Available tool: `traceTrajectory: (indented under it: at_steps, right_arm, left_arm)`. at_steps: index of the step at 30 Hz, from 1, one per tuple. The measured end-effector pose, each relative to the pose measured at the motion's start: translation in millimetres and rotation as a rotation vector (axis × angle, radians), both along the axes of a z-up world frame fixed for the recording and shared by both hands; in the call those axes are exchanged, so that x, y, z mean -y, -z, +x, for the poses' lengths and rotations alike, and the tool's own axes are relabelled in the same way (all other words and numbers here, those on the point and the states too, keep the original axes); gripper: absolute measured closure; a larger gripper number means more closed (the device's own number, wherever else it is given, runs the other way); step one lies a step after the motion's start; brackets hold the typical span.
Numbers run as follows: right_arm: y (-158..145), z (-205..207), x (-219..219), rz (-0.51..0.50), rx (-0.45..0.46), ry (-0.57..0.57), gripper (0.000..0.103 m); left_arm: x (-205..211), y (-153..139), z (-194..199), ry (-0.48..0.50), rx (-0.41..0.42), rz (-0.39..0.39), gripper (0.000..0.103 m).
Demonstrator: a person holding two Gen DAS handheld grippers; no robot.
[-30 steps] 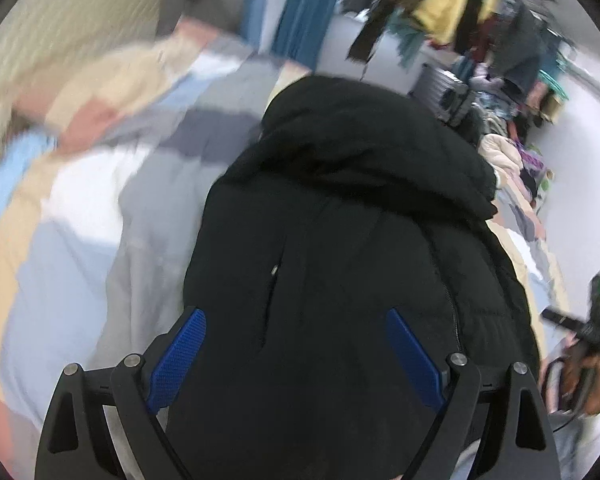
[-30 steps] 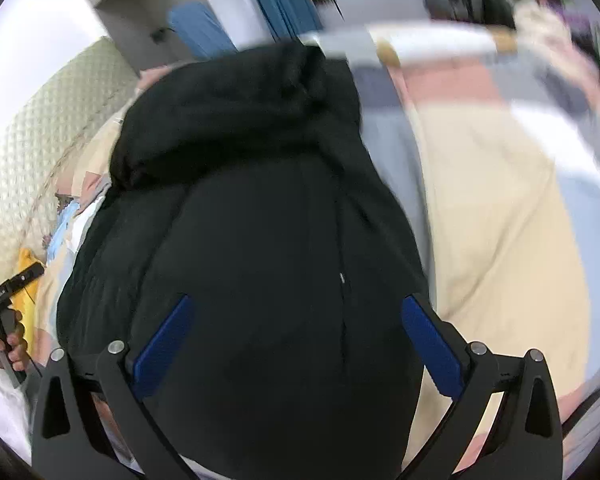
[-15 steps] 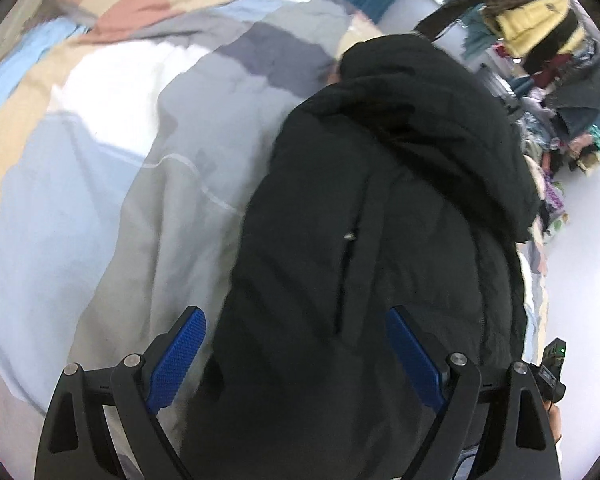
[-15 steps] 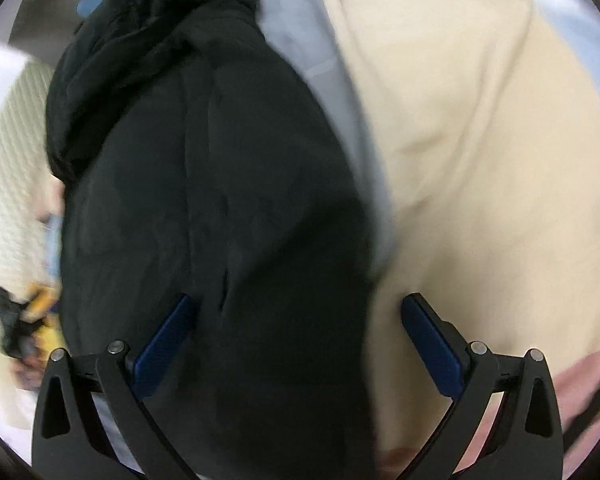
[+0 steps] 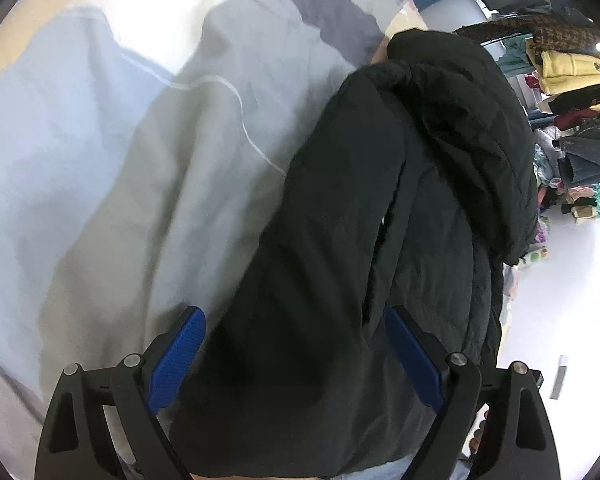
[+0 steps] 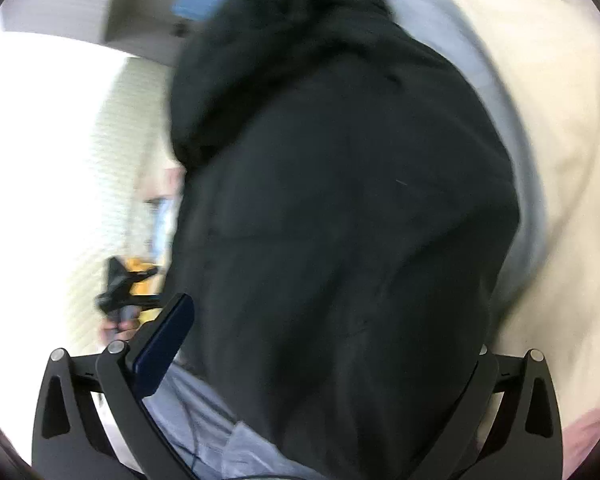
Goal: Fold large clothes
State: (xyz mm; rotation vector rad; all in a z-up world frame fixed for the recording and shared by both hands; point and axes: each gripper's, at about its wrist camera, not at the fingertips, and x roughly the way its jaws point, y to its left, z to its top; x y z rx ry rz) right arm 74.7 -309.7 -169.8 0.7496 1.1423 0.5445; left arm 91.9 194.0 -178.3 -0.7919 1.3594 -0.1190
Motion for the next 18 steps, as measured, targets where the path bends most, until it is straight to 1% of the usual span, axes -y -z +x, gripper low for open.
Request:
traceTrajectory:
  at_steps: [2, 4, 5, 6, 8, 9, 10, 11, 12, 14, 15, 16, 17, 18]
  right_arm:
    - [-11, 4, -2, 0.062, 0.051, 0.006, 0.0]
    - [-21, 1, -3, 0.124, 0.102, 0.015, 0.0]
    - [-25, 0, -3, 0.145, 0.128, 0.018, 0.0]
    - [-27, -2, -2, 0.152, 0.142, 0.018, 0.0]
    - [-25, -2, -5, 0.134, 0.137, 0.018, 0.0]
    - [-19, 0, -7, 0.117, 0.112, 0.023, 0.0]
    - [-16, -1, 3, 0.11, 0.091, 0.026, 0.0]
    - [-11, -6, 21, 0.103, 0.06, 0.033, 0.0]
    - [-1, -5, 22, 0.086, 0.012, 0.046, 0.0]
    - [12, -5, 28, 0.043, -0.068, 0.073, 0.0]
    - [21, -4, 30, 0.0, -0.117, 0.089, 0.0]
    - [26, -3, 31, -0.027, -0.147, 0.095, 0.0]
    - [36, -3, 32, -0.055, -0.19, 0.101, 0.0]
    - [45, -2, 31, -0.073, -0.227, 0.098, 0.0]
  left_arm:
    - [4, 7, 2, 0.014, -0.034, -0.03, 0.011]
    - [9, 13, 5, 0.038, -0.053, -0.043, 0.011]
    - [13, 17, 6, 0.055, -0.068, -0.031, 0.011]
    - [19, 21, 8, 0.074, -0.09, 0.005, 0.011]
    - [28, 28, 9, 0.111, -0.124, 0.031, 0.011]
    - [32, 28, 9, 0.128, -0.127, 0.029, 0.011]
    - [35, 28, 9, 0.137, -0.123, 0.027, 0.012]
    - [39, 25, 9, 0.154, -0.11, 0.013, 0.012]
    - [42, 22, 8, 0.169, -0.093, -0.014, 0.012]
    - [50, 10, 5, 0.205, -0.032, -0.091, 0.012]
    - [54, 2, 3, 0.222, 0.005, -0.108, 0.012]
    - [60, -10, 0, 0.248, 0.057, -0.111, 0.012]
    - [70, -25, -5, 0.291, 0.127, -0.121, 0.012]
    - [80, -38, -11, 0.34, 0.187, -0.15, 0.012]
